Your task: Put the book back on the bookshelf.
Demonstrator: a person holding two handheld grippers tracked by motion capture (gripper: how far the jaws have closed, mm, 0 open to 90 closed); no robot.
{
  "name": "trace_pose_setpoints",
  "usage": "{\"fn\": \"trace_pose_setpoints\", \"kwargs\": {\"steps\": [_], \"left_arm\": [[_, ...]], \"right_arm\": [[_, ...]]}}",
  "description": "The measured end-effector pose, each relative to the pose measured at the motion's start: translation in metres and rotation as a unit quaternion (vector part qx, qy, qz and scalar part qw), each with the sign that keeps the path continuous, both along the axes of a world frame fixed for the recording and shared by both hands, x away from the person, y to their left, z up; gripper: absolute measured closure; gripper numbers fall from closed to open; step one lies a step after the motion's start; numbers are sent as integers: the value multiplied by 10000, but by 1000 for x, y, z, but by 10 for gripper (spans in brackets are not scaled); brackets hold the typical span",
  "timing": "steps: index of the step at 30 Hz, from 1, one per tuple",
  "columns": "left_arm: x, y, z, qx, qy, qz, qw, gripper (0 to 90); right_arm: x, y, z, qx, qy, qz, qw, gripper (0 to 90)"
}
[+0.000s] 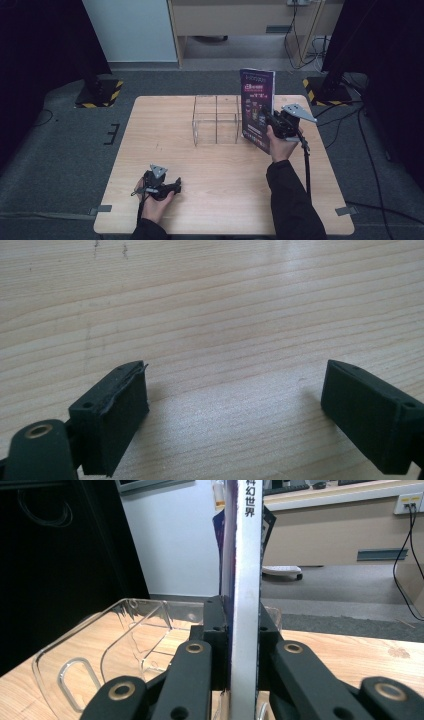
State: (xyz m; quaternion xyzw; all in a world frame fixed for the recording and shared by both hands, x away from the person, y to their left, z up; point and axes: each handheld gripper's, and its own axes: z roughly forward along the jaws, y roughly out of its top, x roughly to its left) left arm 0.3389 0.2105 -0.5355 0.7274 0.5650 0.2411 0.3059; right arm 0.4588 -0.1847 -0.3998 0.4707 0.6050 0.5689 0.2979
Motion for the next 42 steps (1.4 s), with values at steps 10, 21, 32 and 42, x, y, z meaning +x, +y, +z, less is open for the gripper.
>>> {"fn": "trace_pose_setpoints", "kwargs": {"steps": [10, 21, 32, 42], "left_arm": [[0, 0, 0, 0, -1, 1, 10000, 106], [0, 0, 0, 1, -5, 7, 10000, 105], [0, 0, 0, 7, -5, 9, 10000, 105], [0, 0, 0, 4, -2, 20, 10000, 104]], "right_arm": [[-2, 1, -7, -168, -14, 87, 9998, 826], [-15, -3, -12, -259, 266, 384, 9986, 818], [-39, -16, -20, -373, 301, 567, 9972, 814], [-61, -26, -29, -419, 440, 739, 9954, 812]]}}
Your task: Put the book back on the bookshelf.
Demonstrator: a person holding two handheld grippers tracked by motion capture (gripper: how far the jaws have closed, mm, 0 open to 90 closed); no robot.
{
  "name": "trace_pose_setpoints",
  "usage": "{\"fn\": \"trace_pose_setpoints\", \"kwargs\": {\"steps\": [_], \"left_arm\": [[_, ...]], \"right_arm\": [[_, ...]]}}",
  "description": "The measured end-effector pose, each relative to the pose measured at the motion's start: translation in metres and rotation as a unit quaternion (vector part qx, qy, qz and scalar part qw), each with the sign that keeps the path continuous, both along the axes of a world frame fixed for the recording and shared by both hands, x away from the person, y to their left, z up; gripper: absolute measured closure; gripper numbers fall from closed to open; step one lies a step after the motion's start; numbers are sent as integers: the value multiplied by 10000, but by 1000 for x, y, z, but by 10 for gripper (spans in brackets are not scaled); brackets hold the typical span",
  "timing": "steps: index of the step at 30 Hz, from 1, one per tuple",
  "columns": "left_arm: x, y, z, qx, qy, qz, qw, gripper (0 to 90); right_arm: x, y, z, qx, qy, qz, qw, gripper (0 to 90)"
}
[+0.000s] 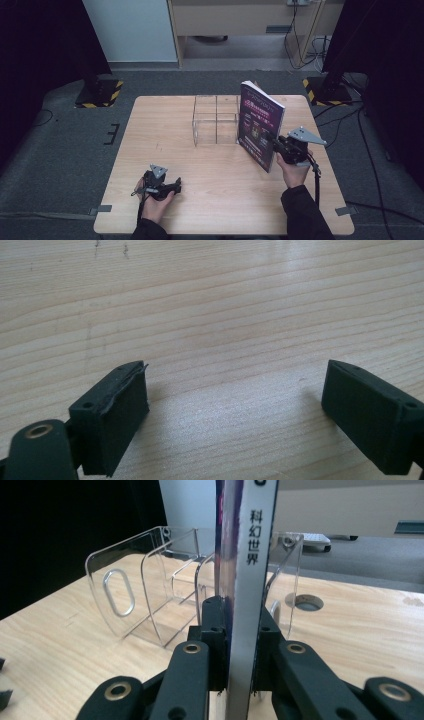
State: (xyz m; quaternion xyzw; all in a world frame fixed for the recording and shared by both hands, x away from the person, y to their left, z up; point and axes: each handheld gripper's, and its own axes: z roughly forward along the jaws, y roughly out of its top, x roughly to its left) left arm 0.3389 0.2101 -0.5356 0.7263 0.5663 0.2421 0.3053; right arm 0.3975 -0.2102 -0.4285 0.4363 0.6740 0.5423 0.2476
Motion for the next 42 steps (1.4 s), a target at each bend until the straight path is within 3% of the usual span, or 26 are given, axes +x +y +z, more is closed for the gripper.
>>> {"fn": "trace_pose_setpoints", "kwargs": {"steps": [15, 22, 29, 36, 42], "left_arm": [[0, 0, 0, 10, 5, 9, 10000, 102], [0, 0, 0, 9, 4, 10, 10000, 102], [0, 0, 0, 12, 5, 9, 10000, 102], [0, 0, 0, 11, 5, 8, 10000, 102], [0, 0, 0, 10, 5, 9, 10000, 102]], "right_arm": [[-29, -13, -19, -145, 201, 226, 9994, 804], [-27, -11, 0, 9, 27, 236, 9997, 783], [-13, -10, 25, 205, -69, 75, 9997, 768], [-9, -9, 29, 184, 6, -140, 9997, 820], [-10, -4, 30, 162, -96, -264, 9995, 826]]}}
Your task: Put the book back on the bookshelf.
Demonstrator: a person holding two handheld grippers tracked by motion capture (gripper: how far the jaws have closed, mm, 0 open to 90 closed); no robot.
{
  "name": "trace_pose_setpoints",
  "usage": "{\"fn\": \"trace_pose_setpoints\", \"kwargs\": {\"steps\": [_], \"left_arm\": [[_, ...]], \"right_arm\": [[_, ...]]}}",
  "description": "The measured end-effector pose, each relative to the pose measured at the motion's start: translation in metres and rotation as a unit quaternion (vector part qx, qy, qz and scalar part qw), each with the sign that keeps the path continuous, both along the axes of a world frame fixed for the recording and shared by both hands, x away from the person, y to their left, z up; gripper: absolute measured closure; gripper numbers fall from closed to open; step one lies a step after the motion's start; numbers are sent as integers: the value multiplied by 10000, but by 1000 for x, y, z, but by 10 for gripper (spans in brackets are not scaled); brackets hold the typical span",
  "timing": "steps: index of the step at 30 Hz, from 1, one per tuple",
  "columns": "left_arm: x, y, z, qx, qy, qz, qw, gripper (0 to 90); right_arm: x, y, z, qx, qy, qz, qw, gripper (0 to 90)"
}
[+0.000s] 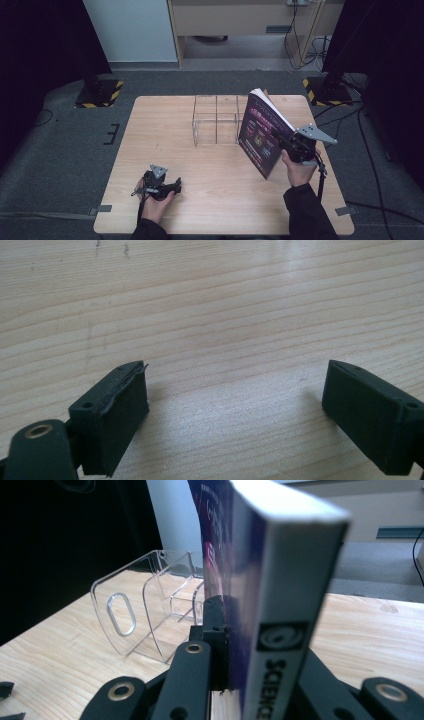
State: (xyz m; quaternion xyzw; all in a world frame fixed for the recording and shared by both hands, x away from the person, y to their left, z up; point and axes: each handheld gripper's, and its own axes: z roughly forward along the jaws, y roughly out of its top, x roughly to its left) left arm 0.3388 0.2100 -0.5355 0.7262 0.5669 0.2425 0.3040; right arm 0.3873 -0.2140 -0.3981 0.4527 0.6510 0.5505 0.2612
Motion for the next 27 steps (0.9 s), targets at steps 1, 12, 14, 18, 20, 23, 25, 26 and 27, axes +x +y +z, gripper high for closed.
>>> {"fn": "trace_pose_setpoints", "kwargs": {"steps": [1, 12, 14, 18, 20, 23, 25, 26, 27], "left_arm": [[0, 0, 0, 1, 0, -1, 10000, 102], [0, 0, 0, 0, -1, -1, 10000, 102], [0, 0, 0, -2, -2, 1, 10000, 102], [0, 0, 0, -4, 1, -2, 10000, 102], [0, 0, 0, -5, 0, -2, 10000, 102], [0, 0, 0, -6, 0, -2, 10000, 102], [0, 0, 0, -8, 1, -5, 10000, 101], [0, 0, 0, -9, 0, -6, 10000, 101], [0, 0, 0, 0, -2, -10, 10000, 100]], "right_arm": [[0, 1, 1, -4, -8, -8, 10000, 826], [15, 17, 11, -72, -157, -167, 9997, 827], [19, 19, 11, -43, -190, -225, 9996, 827], [29, 24, 14, 12, -302, -331, 9990, 827], [35, 27, 15, -9, -353, -396, 9986, 827], [45, 31, 16, -60, -423, -522, 9977, 827], [50, 33, 15, -84, -437, -580, 9973, 827], [53, 33, 14, -104, -434, -613, 9971, 827], [56, 34, 13, -104, -441, -648, 9969, 827]]}}
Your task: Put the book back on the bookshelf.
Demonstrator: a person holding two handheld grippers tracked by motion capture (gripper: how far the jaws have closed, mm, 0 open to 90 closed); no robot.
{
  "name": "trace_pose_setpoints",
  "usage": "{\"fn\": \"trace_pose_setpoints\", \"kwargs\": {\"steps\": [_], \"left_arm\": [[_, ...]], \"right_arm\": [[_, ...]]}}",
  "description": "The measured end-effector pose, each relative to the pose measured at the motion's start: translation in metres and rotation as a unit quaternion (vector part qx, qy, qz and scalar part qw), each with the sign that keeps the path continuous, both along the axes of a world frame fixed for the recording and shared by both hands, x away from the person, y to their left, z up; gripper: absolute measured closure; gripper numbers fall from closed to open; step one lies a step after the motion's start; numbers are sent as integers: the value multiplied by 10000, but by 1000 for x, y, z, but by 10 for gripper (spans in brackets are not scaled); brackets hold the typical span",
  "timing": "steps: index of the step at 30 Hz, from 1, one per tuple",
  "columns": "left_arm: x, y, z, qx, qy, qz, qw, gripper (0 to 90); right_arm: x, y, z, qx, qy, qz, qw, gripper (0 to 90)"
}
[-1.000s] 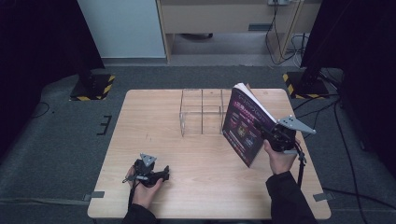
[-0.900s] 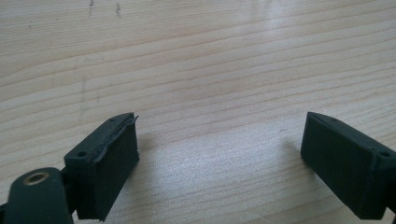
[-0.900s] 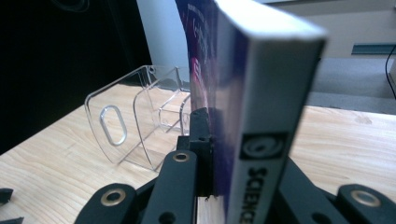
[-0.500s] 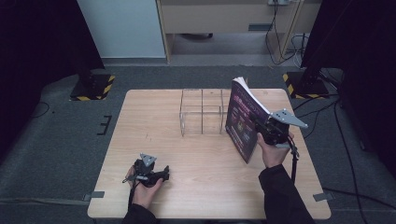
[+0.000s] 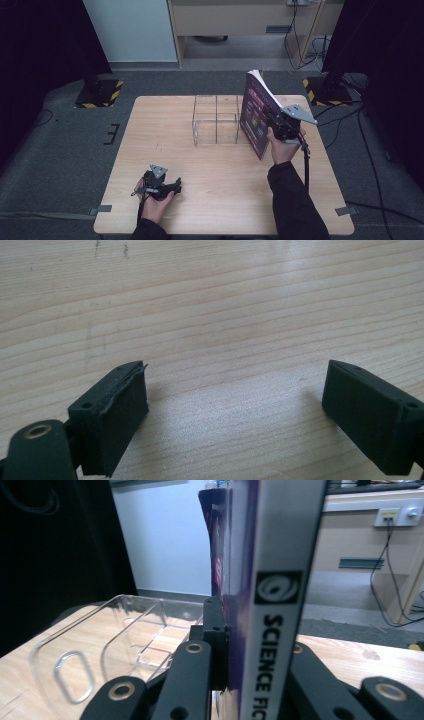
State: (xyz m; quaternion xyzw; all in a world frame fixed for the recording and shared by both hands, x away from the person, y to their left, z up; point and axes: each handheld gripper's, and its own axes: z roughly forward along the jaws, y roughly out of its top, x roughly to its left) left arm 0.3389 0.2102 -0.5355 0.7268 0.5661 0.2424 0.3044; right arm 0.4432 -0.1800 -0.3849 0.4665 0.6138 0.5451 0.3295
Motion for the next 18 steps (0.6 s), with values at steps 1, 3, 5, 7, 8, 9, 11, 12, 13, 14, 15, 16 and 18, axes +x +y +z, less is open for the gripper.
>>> {"fn": "trace_pose_setpoints", "kwargs": {"steps": [1, 3, 5, 7, 8, 9, 11, 12, 13, 14, 15, 16, 18], "left_arm": [[0, 0, 0, -2, 1, -1, 10000, 100], [0, 0, 0, -3, 1, -1, 10000, 100], [0, 0, 0, -1, 1, -2, 10000, 100], [0, 0, 0, -2, 2, -2, 10000, 100], [0, 0, 0, -2, 1, -2, 10000, 99], [0, 0, 0, -3, 1, -1, 10000, 99], [0, 0, 0, -5, 2, 1, 10000, 99], [0, 0, 0, -4, 2, 1, 10000, 99], [0, 0, 0, -5, 2, 1, 10000, 99], [0, 0, 0, -5, 2, 0, 10000, 99], [0, 0, 0, -4, 1, 1, 10000, 99], [0, 0, 0, -6, 2, 1, 10000, 99], [0, 0, 0, -6, 1, 1, 10000, 99]], "right_arm": [[2, 1, -2, 10, -23, -36, 10000, 827], [6, 1, -5, 30, -21, -104, 9999, 827], [10, 2, -8, 33, 0, -136, 9999, 827], [12, 3, -10, 27, -8, -169, 9999, 827], [12, 3, -11, 33, -28, -187, 9998, 827], [13, 4, -12, 32, -48, -207, 9998, 827], [13, 5, -14, 36, -103, -234, 9997, 827], [14, 5, -15, 21, -123, -255, 9996, 827], [14, 6, -16, 34, -136, -261, 9996, 826], [14, 6, -17, 24, -135, -275, 9995, 826], [15, 7, -18, 19, -125, -279, 9995, 826], [15, 7, -19, -6, -121, -280, 9995, 826], [14, 7, -21, -1, -135, -279, 9995, 826]]}}
